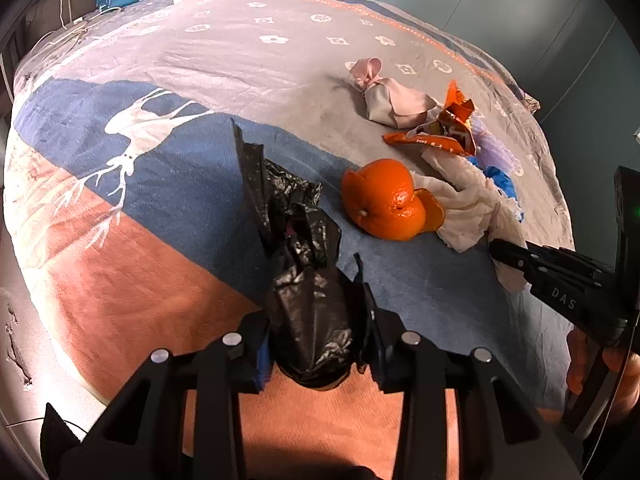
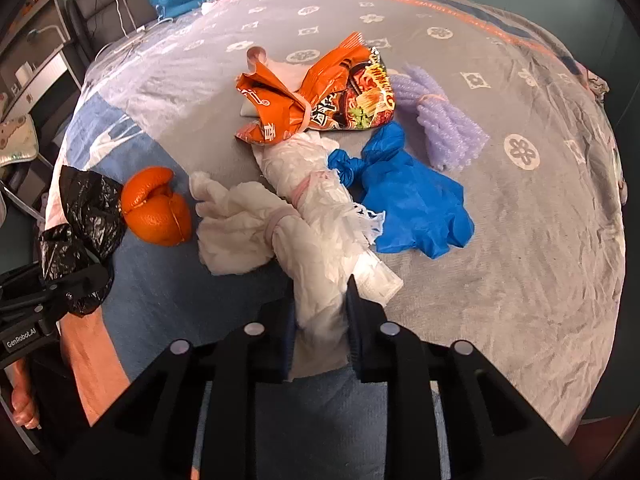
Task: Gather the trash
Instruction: 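Grasp a second black plastic bag with the left tool while the right tool grasps a white tissue bundle, then lift the black bag with the left tool while the right tool lifts the tissue bundle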
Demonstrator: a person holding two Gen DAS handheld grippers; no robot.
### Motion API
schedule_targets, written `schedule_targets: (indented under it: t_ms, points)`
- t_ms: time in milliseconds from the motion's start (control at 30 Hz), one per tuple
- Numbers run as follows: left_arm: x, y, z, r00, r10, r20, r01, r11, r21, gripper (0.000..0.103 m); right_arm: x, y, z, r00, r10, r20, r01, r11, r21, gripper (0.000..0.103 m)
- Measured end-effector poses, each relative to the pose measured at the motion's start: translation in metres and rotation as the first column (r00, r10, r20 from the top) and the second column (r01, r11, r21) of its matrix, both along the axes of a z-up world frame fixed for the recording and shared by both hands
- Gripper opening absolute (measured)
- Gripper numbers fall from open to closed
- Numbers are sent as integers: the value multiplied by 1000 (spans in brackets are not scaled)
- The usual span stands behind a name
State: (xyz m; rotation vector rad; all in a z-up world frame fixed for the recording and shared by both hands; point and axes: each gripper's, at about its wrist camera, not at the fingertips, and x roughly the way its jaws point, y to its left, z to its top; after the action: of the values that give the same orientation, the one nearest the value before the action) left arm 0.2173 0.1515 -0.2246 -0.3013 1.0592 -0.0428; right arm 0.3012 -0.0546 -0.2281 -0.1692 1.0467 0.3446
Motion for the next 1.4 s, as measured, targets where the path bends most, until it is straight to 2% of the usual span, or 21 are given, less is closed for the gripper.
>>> schedule_targets:
  t_ms: [167,400,767,967,1033,1067,1300,1400]
  points:
    - [-6,3,9,1000,4,20,-4,1000,-1,34,-7,-1,13,1000,6,18,-7,999,37,18]
    - [-13,9,20,999,16,43,-16,1000,5,34,-23,-8,26,1000,29,-6,-29,997,65,18]
    - [-21,7,28,998,8,60,-7,1000,-10,34,-51,-22,17,992,86,-88,-82,995,51,19]
    - [-23,4,34,997,5,73,-4,1000,-1,34,-61,-29,17,989,98,-109,-91,993,69,25]
    - [-24,3,35,997,4,74,-4,1000,0,34,-64,-31,17,988,101,-117,-92,993,80,33]
    - [-24,3,36,997,3,75,-3,1000,2,34,-67,-32,17,987,105,-121,-95,992,88,33]
    - [-27,1,40,996,-3,85,3,1000,7,34,-80,-35,18,984,112,-140,-96,988,117,33]
    - [-28,0,42,996,-8,92,6,1000,17,34,-84,-34,20,990,104,-99,-96,992,80,21]
